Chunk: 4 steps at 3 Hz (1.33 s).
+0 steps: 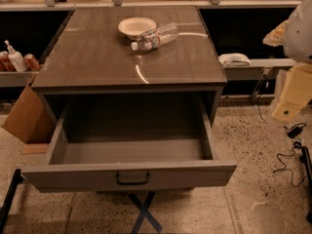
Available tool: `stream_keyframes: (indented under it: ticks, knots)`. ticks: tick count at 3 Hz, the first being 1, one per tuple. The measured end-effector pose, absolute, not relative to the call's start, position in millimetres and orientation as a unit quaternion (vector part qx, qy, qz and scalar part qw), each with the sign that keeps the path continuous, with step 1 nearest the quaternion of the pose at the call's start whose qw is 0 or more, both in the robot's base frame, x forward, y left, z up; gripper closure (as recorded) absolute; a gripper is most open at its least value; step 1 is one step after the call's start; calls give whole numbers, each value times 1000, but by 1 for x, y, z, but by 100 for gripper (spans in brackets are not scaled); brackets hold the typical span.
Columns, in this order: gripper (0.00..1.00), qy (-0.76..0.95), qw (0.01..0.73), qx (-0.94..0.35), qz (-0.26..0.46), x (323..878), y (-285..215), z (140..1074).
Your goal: Close top drawer
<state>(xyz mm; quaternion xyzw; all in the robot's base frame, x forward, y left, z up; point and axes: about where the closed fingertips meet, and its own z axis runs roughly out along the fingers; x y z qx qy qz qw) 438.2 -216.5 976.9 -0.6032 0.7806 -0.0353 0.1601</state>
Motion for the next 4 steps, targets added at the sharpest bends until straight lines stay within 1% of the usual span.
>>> stream_keyframes:
  ticks: [1,2,3,4]
  knots:
    - [0,781,160,-603,-35,438,-216,977]
    - [0,784,172,-597,-10,427,-207,959]
    - [0,789,185,-583,51,401,-178,924]
    - [0,782,186,-581,128,374,-138,877]
